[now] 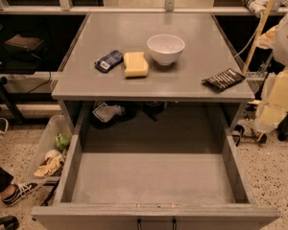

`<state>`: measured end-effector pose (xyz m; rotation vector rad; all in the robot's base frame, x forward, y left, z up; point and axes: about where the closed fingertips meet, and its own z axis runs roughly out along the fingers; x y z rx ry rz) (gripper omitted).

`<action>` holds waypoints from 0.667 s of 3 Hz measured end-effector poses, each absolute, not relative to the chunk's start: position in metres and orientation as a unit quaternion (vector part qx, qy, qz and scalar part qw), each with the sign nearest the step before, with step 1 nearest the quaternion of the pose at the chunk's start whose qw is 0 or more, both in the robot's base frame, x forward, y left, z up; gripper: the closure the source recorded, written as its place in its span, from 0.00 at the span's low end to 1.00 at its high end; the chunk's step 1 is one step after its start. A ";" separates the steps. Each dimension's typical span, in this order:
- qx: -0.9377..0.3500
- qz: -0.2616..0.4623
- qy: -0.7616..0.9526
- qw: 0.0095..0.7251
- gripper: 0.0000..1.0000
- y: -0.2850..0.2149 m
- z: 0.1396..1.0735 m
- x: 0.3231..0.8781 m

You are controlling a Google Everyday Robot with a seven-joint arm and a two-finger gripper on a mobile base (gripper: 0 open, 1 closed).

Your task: Place rxbar chocolate into top drawer

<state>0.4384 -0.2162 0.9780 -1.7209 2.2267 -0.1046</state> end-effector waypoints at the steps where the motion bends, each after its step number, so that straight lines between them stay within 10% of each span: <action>1: -0.603 -0.037 0.780 0.162 0.00 -0.216 0.978 0.438; 2: -0.602 -0.048 0.779 0.165 0.00 -0.217 0.979 0.449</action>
Offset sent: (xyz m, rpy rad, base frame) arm 0.0236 -0.0034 -0.0044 -0.0307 -0.0192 -0.0062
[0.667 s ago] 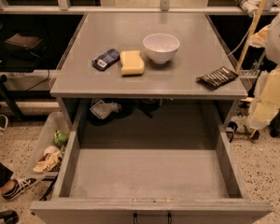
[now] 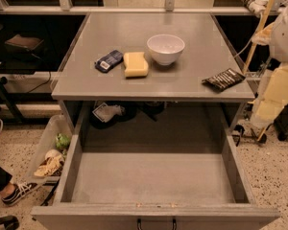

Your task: Place rxbar chocolate into top drawer

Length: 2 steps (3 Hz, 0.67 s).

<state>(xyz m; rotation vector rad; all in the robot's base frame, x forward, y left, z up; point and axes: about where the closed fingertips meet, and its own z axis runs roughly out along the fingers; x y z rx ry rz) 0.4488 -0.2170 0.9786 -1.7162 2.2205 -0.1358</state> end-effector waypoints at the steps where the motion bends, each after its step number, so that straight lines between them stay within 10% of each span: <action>1: -0.609 -0.059 0.773 0.168 0.00 -0.212 0.965 0.487; 2: -0.605 -0.049 0.777 0.165 0.00 -0.212 0.935 0.527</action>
Offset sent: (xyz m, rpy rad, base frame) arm 0.1285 0.0030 -0.0848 0.0146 0.0331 -0.0052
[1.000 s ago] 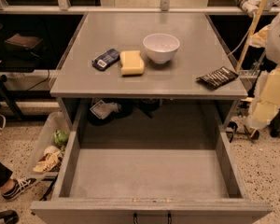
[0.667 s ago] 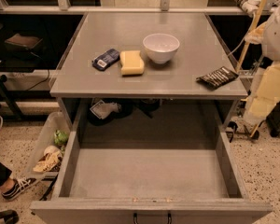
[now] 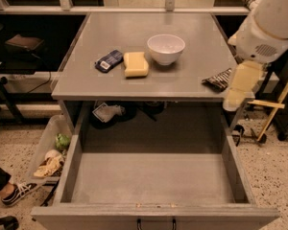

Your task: Place rxbar chocolate into top drawer

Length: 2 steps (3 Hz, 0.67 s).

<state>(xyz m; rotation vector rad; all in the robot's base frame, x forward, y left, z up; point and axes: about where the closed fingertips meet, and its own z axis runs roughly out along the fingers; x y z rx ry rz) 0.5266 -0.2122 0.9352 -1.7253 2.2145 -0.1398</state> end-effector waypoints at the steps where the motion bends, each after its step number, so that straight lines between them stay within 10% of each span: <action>1: -0.586 -0.010 0.795 0.157 0.00 -0.225 0.893 0.554; 2: -0.586 -0.010 0.795 0.157 0.00 -0.225 0.893 0.554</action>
Offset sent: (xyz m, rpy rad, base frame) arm 0.0218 -0.0114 -0.0308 0.0500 0.0453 -0.0365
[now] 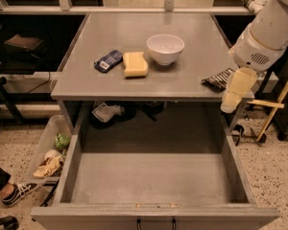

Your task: Place rxbar chocolate into top drawer

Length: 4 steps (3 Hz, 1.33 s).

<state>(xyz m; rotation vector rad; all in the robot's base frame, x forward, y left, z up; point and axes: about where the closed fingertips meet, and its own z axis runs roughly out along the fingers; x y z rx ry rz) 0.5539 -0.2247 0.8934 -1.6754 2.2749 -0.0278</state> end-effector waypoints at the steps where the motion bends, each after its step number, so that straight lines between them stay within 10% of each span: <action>1: -0.586 0.003 0.793 0.165 0.00 -0.229 0.883 0.567; 4: -0.581 0.068 0.789 0.190 0.00 -0.267 0.818 0.668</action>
Offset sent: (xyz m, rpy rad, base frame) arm 0.1259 -0.0436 -0.0545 0.1935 -0.0167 0.0444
